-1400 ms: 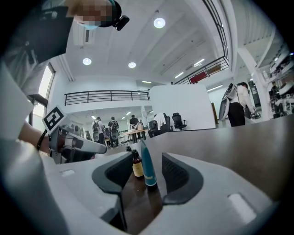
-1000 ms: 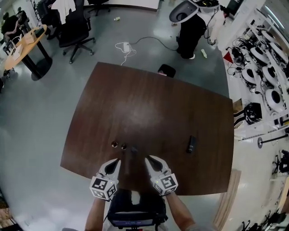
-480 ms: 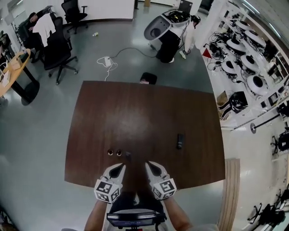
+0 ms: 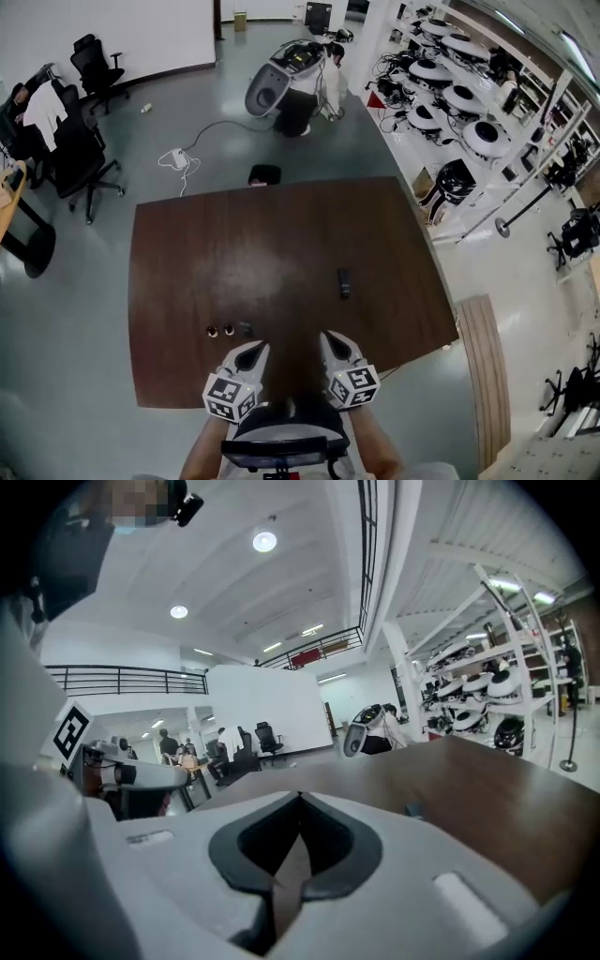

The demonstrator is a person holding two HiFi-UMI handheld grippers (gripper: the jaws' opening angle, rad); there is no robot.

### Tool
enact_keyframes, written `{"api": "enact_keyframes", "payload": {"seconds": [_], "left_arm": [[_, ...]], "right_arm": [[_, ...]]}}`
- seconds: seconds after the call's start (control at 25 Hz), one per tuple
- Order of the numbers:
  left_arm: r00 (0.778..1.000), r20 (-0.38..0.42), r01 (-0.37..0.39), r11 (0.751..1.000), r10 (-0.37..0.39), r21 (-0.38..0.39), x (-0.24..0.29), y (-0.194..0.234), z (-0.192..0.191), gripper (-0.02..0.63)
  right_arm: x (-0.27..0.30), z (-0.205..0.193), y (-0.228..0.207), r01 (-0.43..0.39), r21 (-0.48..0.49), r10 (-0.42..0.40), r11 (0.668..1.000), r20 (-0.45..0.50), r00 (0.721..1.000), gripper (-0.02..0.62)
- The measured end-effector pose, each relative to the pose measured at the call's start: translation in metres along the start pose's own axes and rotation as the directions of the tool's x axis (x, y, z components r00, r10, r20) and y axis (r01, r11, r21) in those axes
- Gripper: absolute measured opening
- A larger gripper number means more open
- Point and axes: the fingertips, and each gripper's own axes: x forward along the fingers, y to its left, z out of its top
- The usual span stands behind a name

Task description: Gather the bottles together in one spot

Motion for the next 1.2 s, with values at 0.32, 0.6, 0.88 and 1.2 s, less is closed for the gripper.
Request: {"api": "enact_keyframes", "payload": {"seconds": [0.32,0.6,0.88,1.2], "left_arm": [[0.998,-0.002,0.060,0.998,-0.060,0.037,0.054,-0.032,0.015,0.002],[0.999,-0.009,0.038,0.999,-0.038,-0.001,0.104,-0.042,0.018,0.002],[0.999,-0.032,-0.019,0.999,0.018,-0.038,0.148,-0.032,0.008,0.002],[0.994,-0.069,-0.088,0.993,0.083,-0.081,0.188,-0.013,0.005,0.002]], "right_arm": [[-0.014,0.024,-0.072,0.100,0.039,-0.101,0.994,0.030,0.994,0.002],[0.006,0.027,-0.120,0.073,0.019,-0.072,0.997,-0.038,0.997,0.002],[0.038,0.025,-0.154,0.017,0.019,-0.015,1.000,-0.106,0.994,0.002],[0.077,0.007,-0.194,-0.006,0.051,0.016,0.999,-0.196,0.981,0.002]]}}
